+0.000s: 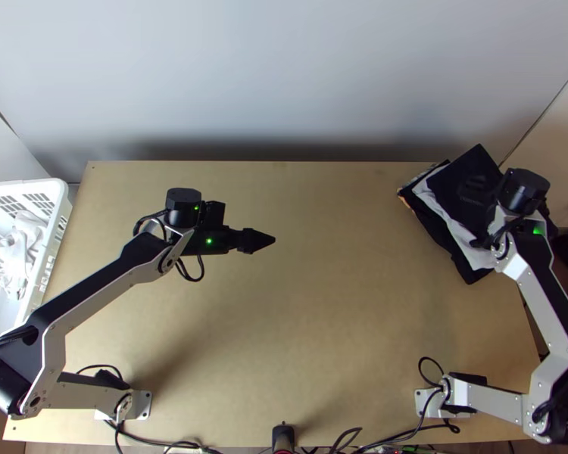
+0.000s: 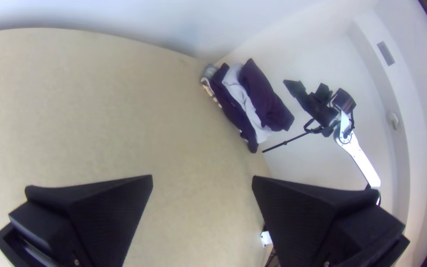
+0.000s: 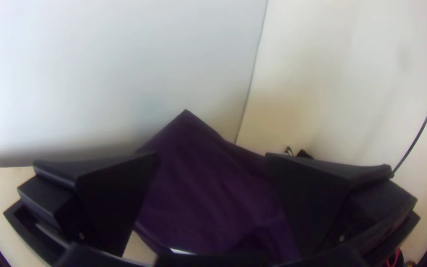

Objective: Fold the t-shirt

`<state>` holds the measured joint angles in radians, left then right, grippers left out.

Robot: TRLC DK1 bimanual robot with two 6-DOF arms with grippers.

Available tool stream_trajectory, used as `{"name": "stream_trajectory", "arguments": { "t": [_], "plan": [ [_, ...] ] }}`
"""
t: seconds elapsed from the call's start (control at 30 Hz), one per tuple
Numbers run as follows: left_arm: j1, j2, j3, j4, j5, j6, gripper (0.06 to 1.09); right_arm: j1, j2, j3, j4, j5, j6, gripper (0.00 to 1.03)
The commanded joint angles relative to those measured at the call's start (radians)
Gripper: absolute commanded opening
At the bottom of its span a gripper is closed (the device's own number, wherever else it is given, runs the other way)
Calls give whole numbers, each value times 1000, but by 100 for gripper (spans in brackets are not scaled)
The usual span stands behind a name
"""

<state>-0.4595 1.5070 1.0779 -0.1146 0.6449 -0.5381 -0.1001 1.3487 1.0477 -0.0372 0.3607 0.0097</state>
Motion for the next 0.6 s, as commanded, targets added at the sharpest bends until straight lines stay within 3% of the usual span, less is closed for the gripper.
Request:
{"name": "stream_trajectory", "arguments": {
  "t": [0.0, 0.23, 0.4, 0.57],
  "plan": [
    [19, 21, -10, 10, 7, 1, 104, 5, 156, -11, 243, 11, -119, 98],
    [30, 27, -19, 10, 7, 3, 104, -38, 426, 11, 540, 4, -191, 98],
    [47, 28, -21, 7, 10, 9, 104, -78, 639, 98, 557, -2, -166, 98],
    [68, 28, -21, -2, 19, 18, 104, -82, 724, 133, 540, -3, -125, 98]
  ]
}}
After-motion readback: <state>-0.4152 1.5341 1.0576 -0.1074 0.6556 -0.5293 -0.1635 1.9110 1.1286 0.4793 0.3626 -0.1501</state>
